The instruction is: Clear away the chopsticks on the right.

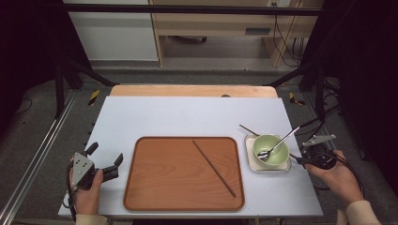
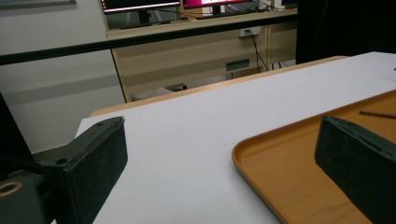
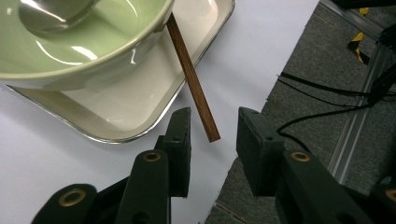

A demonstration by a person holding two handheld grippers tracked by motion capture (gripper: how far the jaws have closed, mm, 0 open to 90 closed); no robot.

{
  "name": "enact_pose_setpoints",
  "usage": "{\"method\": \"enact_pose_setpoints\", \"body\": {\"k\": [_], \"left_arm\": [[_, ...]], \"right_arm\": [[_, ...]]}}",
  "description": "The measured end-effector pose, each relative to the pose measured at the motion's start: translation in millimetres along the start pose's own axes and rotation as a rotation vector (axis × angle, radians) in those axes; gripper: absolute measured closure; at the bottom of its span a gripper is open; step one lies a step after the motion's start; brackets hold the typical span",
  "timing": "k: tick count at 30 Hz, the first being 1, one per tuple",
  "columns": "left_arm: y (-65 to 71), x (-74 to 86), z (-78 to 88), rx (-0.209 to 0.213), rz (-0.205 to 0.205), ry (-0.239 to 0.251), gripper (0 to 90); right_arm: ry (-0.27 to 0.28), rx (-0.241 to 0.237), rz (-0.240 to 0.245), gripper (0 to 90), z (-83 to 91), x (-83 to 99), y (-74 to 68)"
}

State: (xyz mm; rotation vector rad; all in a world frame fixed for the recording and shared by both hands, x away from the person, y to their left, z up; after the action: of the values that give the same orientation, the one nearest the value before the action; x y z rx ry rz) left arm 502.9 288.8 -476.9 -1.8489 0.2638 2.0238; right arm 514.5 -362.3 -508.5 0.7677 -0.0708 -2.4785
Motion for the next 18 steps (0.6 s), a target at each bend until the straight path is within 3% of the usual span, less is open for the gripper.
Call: {"method": "enact_pose_setpoints", "body": {"k": [18], "left_arm": [[1.3,0.6,-0.9,0.003,-0.006,-0.006,2.6]], "right_arm": [[-0.073,-0.025,0.068,72.6,-23.3,-2.0,-4.7]]}}
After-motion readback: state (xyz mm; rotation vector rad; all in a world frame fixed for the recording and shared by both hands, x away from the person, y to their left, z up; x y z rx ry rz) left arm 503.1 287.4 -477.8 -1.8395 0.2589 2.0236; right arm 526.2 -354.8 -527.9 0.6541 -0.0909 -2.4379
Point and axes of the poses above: each handheld gripper's, and its own axes: z roughly backward along the jaws, x roughly out of its underside, y roughly to its right, the point moved 9 cm from there along -z, roughly forward along the jaws, and after that the axes turned 2 degrees about x, right-handed, at the moved point
